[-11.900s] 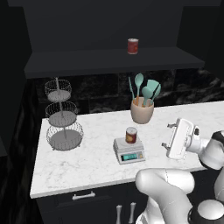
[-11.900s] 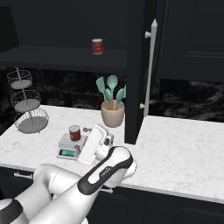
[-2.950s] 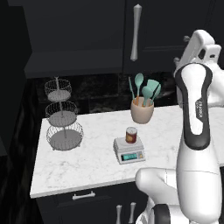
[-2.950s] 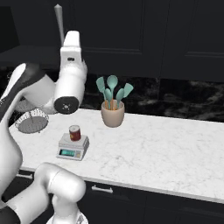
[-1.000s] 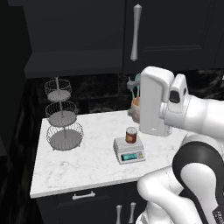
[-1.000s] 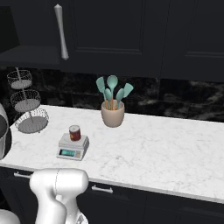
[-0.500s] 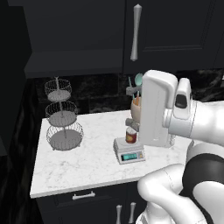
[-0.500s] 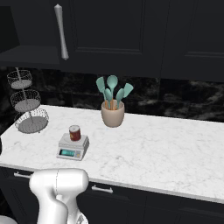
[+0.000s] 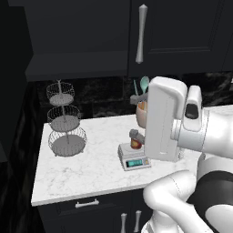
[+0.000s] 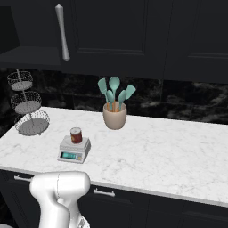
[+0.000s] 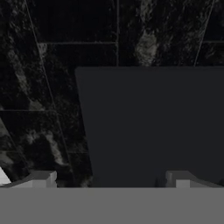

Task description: Pick the canned food and place it on the digital scale for weighing, and close the cabinet.

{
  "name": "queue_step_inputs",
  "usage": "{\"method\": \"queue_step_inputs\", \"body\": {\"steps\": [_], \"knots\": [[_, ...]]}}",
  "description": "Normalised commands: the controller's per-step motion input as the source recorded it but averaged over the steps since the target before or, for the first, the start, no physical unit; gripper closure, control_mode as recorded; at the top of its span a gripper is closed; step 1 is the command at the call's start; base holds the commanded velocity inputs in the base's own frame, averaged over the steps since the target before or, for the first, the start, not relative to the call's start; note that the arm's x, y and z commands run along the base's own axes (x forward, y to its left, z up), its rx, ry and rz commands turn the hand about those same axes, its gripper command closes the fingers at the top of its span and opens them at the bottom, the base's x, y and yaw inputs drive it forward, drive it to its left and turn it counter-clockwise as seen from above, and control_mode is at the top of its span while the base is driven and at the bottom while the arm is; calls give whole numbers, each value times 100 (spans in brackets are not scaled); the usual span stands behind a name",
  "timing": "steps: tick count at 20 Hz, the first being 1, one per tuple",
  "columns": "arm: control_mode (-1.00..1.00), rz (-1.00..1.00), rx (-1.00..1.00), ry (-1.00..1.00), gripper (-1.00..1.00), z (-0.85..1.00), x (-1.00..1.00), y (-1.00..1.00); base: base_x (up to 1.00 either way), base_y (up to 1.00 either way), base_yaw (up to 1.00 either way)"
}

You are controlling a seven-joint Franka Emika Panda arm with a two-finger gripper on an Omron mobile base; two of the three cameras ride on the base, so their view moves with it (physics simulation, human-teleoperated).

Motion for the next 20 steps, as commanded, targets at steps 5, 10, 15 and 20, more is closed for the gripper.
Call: {"method": "queue_step_inputs", "body": {"steps": [5,10,15,20], "knots": [[-100,0,1,-1,-100,0,-65,-1,0,0,0],[-100,0,7,-3,-100,-6,-88,-1,0,0,0],[-100,0,8,-5,-100,-8,-82,-4,0,0,0],[-100,0,11,-4,-100,-7,-84,6,0,0,0]]}}
